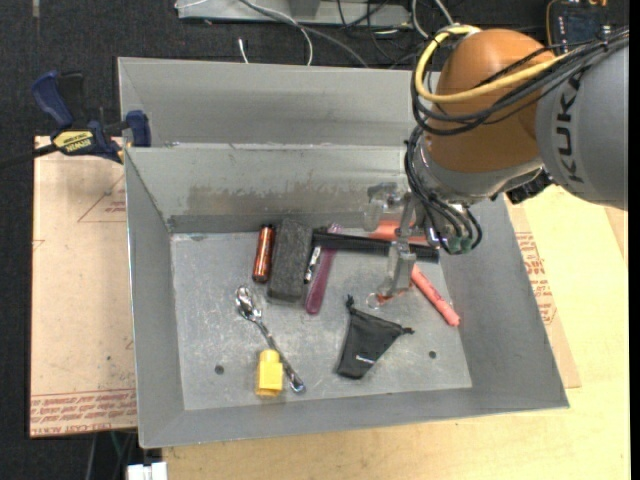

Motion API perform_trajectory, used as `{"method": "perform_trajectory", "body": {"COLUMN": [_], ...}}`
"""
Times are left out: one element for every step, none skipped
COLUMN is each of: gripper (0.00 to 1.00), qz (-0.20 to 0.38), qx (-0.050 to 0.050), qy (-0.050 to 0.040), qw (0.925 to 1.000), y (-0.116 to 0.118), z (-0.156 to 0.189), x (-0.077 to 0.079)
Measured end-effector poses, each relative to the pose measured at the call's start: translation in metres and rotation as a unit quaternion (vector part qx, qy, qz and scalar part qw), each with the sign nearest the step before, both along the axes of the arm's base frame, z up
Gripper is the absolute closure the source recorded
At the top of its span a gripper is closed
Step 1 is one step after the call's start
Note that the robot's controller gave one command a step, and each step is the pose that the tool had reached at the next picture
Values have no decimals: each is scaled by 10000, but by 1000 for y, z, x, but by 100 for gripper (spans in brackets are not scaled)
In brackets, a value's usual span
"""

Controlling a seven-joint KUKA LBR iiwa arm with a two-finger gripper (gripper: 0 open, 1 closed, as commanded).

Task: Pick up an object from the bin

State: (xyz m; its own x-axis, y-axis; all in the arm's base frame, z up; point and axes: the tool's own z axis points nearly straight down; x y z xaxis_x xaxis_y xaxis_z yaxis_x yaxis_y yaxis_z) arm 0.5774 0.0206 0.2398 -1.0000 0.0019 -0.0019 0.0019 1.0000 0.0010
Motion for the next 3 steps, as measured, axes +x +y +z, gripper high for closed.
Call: {"method": "perform_trajectory", "body": {"gripper": [0, 0, 0], "qz": [3, -73, 486], "qx": [0, 2, -1], "qy": [-6, -11, -33], "qw": [10000, 10000, 9988], "y": [0, -59, -129], "z": [0, -13, -22], "x": [0, -57, -51]}}
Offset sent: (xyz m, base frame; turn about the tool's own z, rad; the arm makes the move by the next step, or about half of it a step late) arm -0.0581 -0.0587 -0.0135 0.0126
